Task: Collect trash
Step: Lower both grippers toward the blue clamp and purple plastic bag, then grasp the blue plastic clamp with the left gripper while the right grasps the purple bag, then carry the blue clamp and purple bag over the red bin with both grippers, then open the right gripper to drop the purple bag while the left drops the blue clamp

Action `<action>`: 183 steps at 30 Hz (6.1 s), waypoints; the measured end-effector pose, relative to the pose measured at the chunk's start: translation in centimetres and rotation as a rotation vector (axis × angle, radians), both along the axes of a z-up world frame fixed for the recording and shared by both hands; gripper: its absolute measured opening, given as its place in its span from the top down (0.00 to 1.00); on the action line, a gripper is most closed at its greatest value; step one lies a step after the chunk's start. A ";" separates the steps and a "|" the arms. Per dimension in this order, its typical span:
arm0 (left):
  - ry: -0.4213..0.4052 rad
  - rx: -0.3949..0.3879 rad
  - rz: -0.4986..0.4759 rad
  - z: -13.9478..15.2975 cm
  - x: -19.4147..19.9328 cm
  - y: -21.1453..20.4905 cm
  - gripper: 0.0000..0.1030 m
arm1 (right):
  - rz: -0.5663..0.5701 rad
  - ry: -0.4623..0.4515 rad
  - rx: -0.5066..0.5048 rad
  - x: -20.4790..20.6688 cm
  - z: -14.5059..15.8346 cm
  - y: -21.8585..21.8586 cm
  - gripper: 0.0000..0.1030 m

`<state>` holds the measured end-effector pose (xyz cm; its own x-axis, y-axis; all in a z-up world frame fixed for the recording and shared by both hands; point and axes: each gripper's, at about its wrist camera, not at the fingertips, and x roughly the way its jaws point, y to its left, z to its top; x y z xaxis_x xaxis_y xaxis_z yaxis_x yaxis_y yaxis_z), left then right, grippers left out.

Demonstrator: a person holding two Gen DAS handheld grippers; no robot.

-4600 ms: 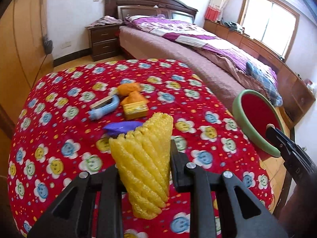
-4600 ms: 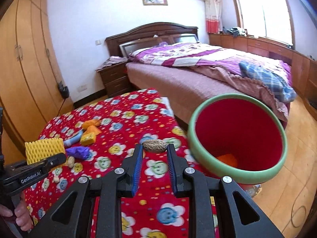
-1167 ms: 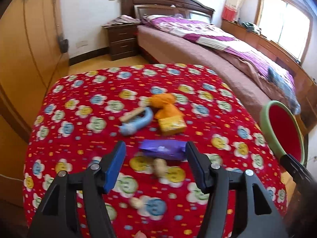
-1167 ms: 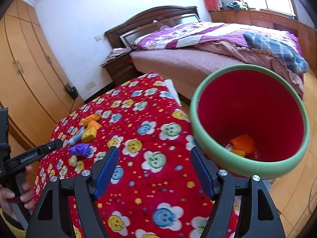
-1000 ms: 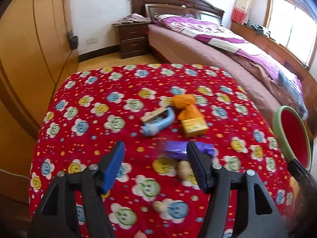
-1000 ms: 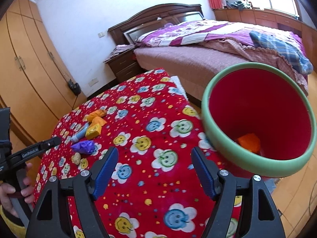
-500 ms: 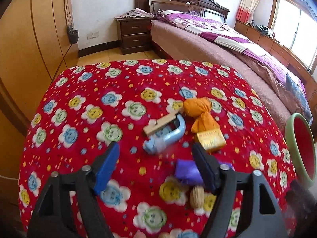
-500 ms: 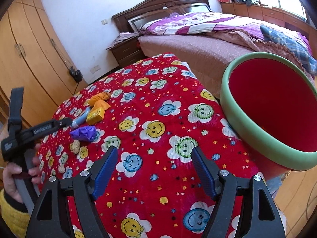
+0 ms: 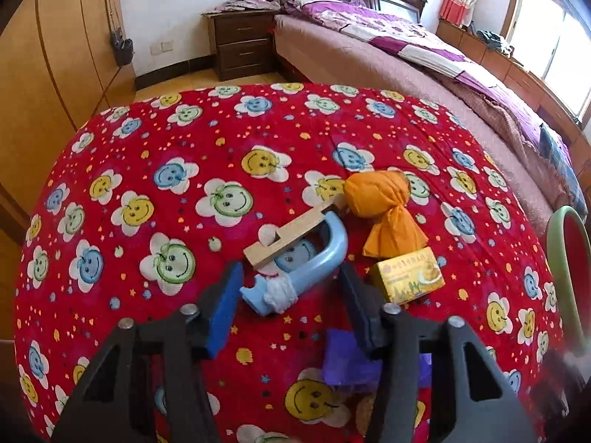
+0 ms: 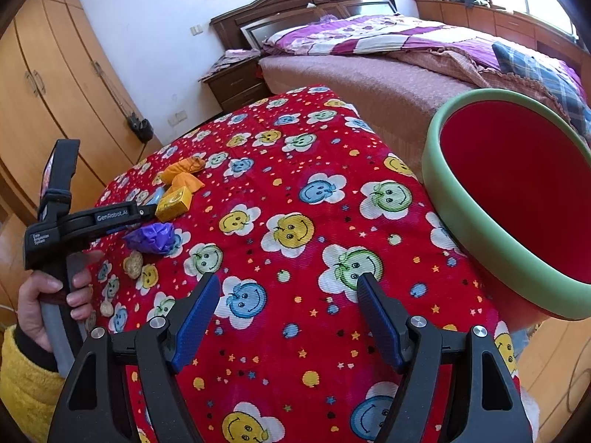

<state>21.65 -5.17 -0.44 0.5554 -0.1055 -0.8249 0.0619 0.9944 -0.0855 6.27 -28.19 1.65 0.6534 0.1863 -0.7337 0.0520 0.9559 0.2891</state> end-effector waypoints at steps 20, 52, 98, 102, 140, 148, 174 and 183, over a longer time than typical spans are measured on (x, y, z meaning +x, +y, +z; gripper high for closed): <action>-0.041 -0.176 -0.009 2.3 -6.1 3.7 0.74 | 0.107 -0.007 0.001 1.8 1.3 3.8 0.25; -0.018 -0.163 -0.086 0.3 -7.5 1.8 0.76 | 0.132 0.014 0.036 1.3 1.3 5.6 0.25; -0.175 -0.226 0.037 5.1 -13.2 6.2 0.82 | 0.190 -0.026 0.162 3.5 1.0 8.0 0.81; -0.182 -0.230 0.026 5.6 -14.0 5.6 0.82 | 0.155 -0.068 0.154 1.7 2.3 7.0 0.81; -0.156 -0.234 -0.275 8.2 -15.3 -9.4 0.82 | -0.308 -0.216 0.117 -8.0 5.0 -11.5 0.81; -0.131 -0.225 -0.344 7.5 -14.0 -13.2 0.82 | -0.408 -0.198 0.123 -8.4 3.7 -15.2 0.79; -0.075 -0.170 -0.590 5.1 -12.0 -25.7 0.82 | -0.506 -0.209 0.107 -10.6 2.5 -18.8 0.72; -0.075 -0.120 -0.632 4.2 -11.7 -28.2 0.73 | -0.512 -0.198 0.124 -10.6 1.8 -19.4 0.73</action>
<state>9.96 -33.33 3.72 0.4122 -0.5199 -0.7482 0.6421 0.7484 -0.1662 -4.31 -47.59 3.48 0.8063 -0.1141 -0.5804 0.4336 0.7814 0.4488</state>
